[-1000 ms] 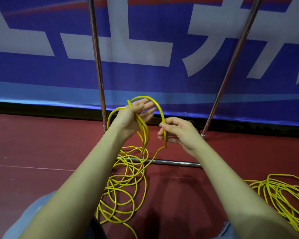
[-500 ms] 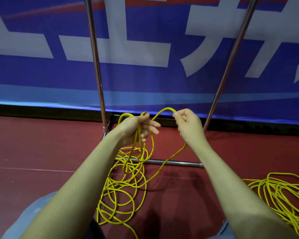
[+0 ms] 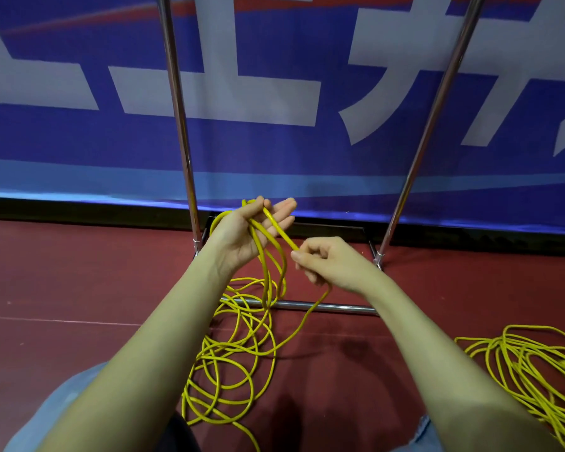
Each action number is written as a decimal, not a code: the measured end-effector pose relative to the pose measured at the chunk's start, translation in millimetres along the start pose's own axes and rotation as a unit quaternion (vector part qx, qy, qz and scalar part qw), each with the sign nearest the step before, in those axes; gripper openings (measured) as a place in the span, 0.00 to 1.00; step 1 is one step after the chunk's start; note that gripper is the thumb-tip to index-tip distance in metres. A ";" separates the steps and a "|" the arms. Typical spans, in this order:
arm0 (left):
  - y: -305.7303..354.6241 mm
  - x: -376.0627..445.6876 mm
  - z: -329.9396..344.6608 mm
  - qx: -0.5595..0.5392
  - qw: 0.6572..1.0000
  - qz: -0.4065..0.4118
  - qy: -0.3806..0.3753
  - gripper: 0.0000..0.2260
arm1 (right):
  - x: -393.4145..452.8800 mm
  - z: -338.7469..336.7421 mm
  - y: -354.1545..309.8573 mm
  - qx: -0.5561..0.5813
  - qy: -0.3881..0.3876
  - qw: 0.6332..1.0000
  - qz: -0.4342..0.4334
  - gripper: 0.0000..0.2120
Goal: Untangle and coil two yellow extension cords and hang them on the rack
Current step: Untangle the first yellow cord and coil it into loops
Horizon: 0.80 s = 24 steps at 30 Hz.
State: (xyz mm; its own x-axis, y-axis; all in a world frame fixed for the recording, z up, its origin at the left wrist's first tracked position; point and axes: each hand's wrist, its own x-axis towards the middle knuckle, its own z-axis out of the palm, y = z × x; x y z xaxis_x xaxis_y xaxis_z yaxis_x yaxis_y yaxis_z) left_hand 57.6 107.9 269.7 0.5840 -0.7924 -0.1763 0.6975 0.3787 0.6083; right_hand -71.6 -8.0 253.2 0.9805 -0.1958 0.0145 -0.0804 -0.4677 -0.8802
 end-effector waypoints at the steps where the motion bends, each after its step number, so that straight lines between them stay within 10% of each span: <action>1: 0.9 -1.0 0.8 0.008 1.000 0.011 0.001 0.14 | -0.5 -1.1 2.7 0.004 -0.002 1.000 0.007 0.13; 11: 2.4 -9.9 6.9 0.023 0.999 0.030 0.002 0.08 | 5.3 3.2 -0.1 -0.065 0.123 0.984 -0.112 0.05; 24: 1.7 -8.5 9.9 -0.074 0.988 0.009 -0.136 0.30 | 8.8 14.1 -3.8 0.019 0.149 0.987 -0.061 0.11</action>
State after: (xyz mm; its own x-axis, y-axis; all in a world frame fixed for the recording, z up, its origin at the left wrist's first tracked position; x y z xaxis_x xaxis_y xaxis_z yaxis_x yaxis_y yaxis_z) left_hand 49.8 110.5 279.9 0.4774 -0.8765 0.0612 0.7531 0.4441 0.4854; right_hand -60.1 4.2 249.9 0.8856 -0.3877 0.2558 0.0477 -0.4718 -0.8804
